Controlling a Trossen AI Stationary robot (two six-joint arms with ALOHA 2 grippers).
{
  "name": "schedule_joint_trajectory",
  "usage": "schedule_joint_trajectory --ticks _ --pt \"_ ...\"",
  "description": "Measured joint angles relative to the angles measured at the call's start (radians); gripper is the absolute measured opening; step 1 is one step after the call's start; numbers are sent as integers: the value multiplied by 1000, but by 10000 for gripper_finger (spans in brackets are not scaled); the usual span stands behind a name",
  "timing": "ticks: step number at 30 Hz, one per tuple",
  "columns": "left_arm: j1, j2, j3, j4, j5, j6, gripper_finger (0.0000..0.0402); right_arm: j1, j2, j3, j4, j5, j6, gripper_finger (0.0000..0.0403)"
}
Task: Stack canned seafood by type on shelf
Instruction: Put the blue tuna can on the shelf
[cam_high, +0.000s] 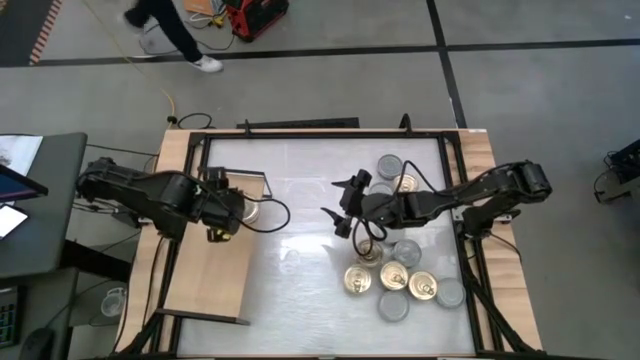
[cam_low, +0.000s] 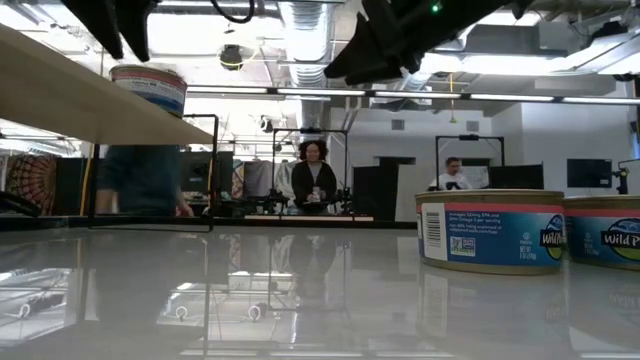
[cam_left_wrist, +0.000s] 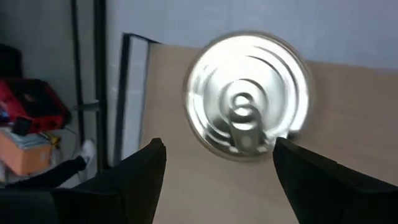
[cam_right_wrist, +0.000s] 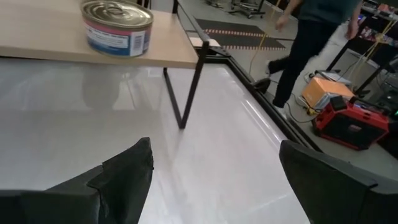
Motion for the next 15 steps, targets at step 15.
schedule_joint_trajectory --ticks 15 --pt "49 17 -28 412 -78 229 283 0 -1 0 27 0 -15 376"
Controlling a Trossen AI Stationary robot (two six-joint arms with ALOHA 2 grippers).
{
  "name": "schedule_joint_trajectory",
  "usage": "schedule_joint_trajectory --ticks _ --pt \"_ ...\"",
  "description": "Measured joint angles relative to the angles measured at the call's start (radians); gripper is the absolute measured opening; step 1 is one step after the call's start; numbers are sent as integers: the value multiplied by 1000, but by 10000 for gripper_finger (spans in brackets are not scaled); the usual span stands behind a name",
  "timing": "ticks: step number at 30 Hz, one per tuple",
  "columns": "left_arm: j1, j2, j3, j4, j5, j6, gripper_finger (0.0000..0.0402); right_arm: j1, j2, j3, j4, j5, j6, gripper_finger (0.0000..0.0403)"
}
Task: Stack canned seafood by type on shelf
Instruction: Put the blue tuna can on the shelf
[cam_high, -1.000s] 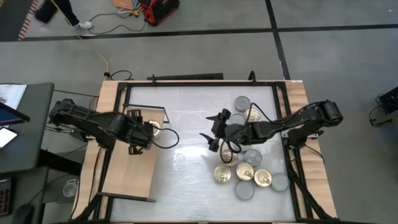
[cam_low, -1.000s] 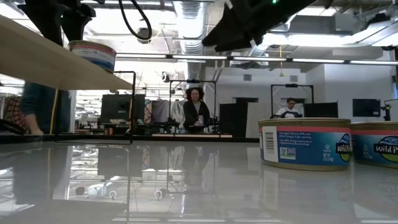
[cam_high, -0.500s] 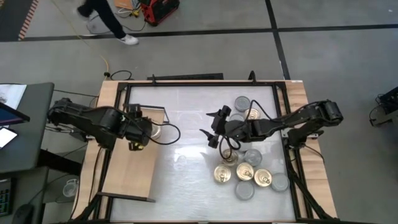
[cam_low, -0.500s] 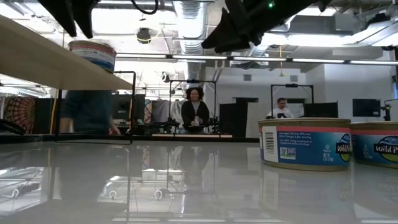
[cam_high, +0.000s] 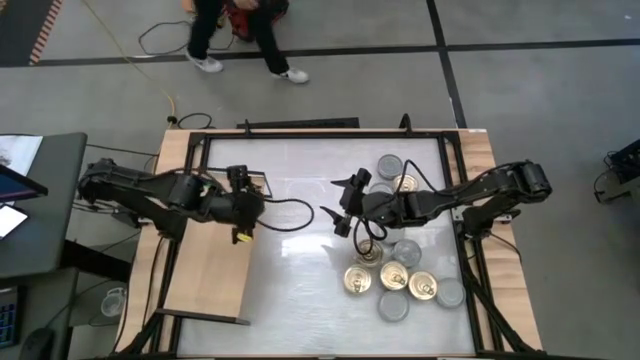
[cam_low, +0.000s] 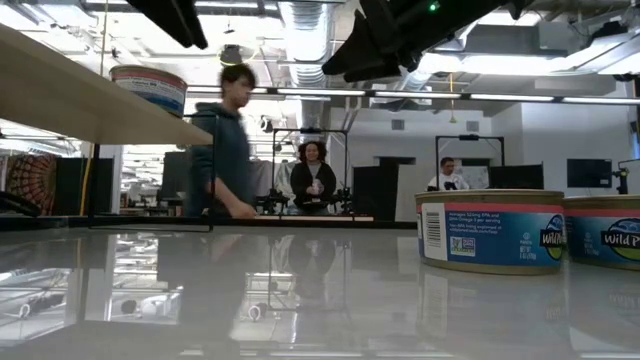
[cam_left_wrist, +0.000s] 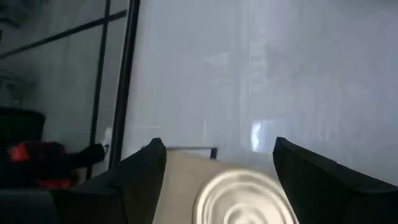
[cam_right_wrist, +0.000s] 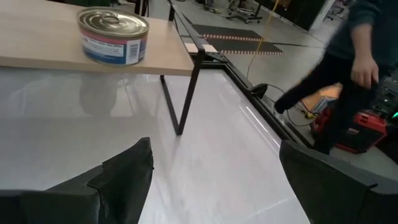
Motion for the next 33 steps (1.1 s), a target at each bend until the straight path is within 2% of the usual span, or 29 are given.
schedule_joint_trajectory --ticks 5,10,13,18,20,25,33 --pt "70 29 -1 25 27 36 283 1 0 0 -1 0 -6 376" --pt "88 69 -2 64 95 64 283 1 0 0 -4 0 -8 376" --pt "93 94 0 73 96 79 283 1 0 0 -7 0 -8 376" --pt "108 130 -1 7 129 70 283 1 0 0 -9 0 -8 376" --pt "113 148 -1 -45 125 51 283 1 0 0 -8 0 -8 376" --pt "112 155 -2 -59 71 52 283 1 0 0 -8 0 -8 376" --pt "131 132 -1 -157 62 13 283 2 0 0 -8 0 -8 376"
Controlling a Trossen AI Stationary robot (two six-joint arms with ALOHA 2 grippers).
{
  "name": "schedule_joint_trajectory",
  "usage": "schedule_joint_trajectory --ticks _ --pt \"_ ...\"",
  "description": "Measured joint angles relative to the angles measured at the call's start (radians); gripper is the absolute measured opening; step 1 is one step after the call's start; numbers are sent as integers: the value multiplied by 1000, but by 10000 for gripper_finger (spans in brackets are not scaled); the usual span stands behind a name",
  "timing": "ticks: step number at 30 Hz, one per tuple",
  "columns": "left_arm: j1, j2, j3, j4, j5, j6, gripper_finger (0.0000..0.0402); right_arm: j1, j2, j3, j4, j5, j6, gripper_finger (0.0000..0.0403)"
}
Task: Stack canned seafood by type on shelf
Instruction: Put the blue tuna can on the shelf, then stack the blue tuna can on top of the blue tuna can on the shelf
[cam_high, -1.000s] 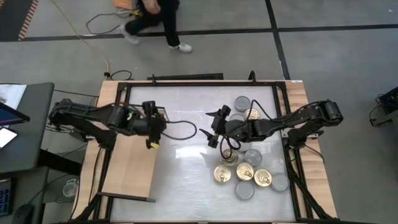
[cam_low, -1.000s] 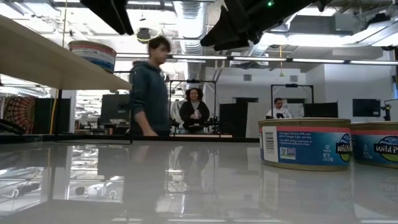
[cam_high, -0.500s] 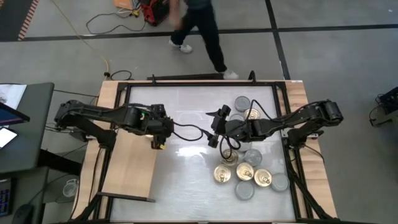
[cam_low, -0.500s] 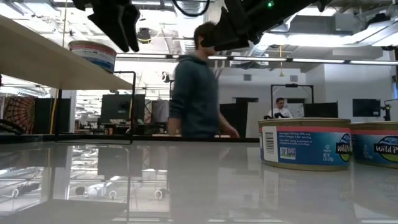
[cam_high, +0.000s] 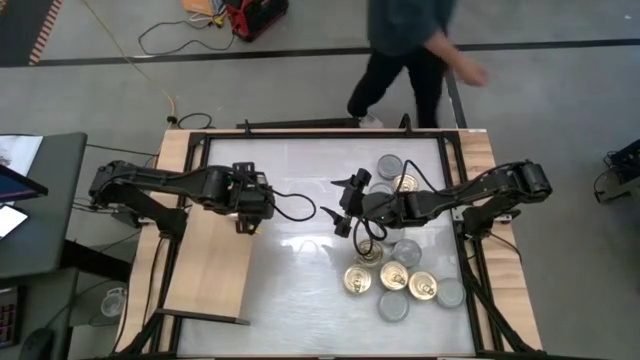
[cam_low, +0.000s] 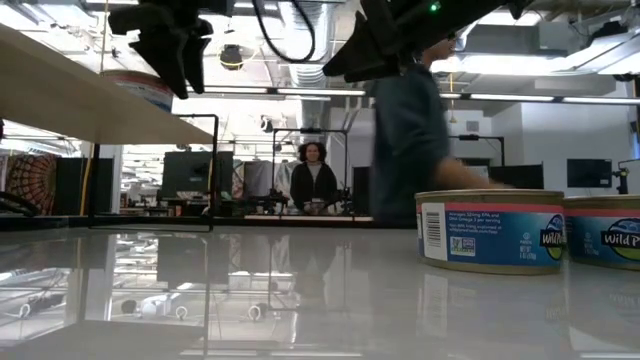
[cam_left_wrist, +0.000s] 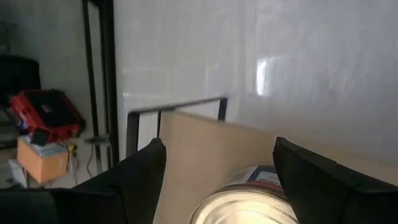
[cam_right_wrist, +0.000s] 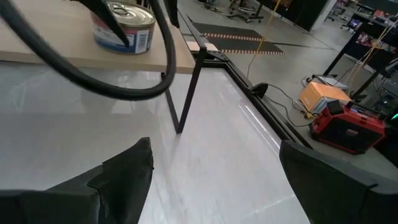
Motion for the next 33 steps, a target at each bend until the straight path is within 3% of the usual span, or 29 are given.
schedule_joint_trajectory --ticks 3,7,12,17,20,23,28,33 --pt "1 -5 0 8 -12 2 283 0 0 0 -1 0 -3 376" --pt "-19 -35 0 135 2 45 283 13 -28 0 -100 0 5 376" --pt "-56 -57 0 352 157 124 283 49 -102 2 -300 -109 153 375" --pt "-63 -17 0 467 227 200 283 75 -77 2 -483 -208 256 366" --pt "-61 21 -1 544 281 241 283 73 -79 1 -660 -212 326 357" --pt "-57 53 -1 648 366 280 283 18 -91 0 -751 -210 347 345" --pt "-31 79 -44 841 520 299 283 -114 -133 -45 -738 -250 267 321" --pt "-23 66 -172 1000 560 293 283 -254 -221 -119 -763 -315 252 310"
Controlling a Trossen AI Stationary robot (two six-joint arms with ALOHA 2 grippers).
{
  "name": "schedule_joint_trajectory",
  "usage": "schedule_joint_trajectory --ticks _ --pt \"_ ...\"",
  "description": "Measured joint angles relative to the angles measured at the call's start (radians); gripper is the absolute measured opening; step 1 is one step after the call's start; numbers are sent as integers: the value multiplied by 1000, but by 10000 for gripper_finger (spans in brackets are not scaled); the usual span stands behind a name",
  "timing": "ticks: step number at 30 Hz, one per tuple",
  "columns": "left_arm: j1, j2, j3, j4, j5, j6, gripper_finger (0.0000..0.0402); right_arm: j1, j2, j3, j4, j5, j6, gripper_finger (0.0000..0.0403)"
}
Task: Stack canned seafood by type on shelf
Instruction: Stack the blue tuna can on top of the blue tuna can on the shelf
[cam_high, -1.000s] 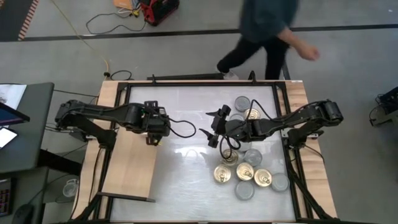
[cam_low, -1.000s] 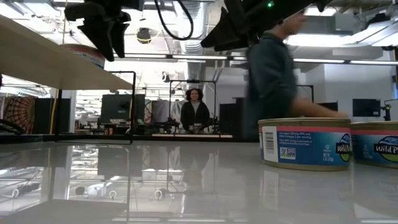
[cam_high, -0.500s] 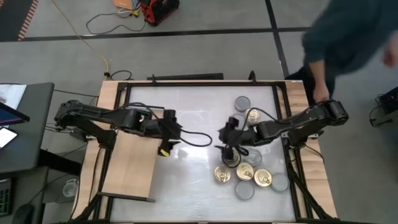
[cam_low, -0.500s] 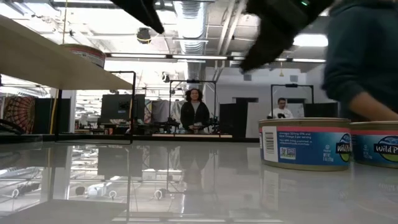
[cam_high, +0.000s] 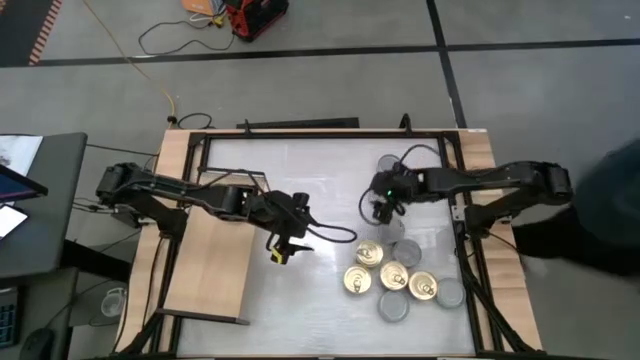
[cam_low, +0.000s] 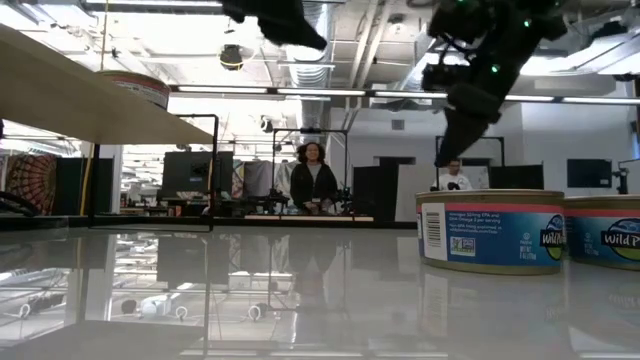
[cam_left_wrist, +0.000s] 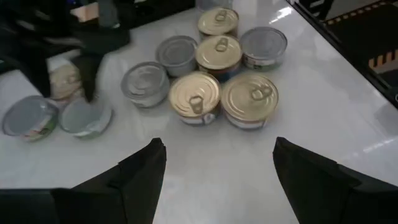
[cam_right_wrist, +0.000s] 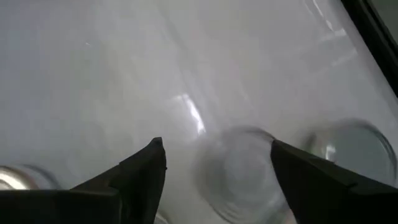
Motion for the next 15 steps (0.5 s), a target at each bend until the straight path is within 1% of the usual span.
schedule_joint_trajectory --ticks 4,7,10,13,15 --pt "3 -20 -70 143 -14 43 283 -110 -64 2 -109 -34 25 310" --pt "20 -23 -103 261 -25 87 283 -204 -77 23 -196 -65 58 309" --pt "48 -23 -110 309 -25 128 283 -288 -67 35 -274 -130 70 309" --pt "77 -24 -111 322 -24 151 283 -356 -44 35 -307 -174 41 309" --pt "97 -24 -112 330 -1 151 283 -394 -29 35 -320 -199 22 309"
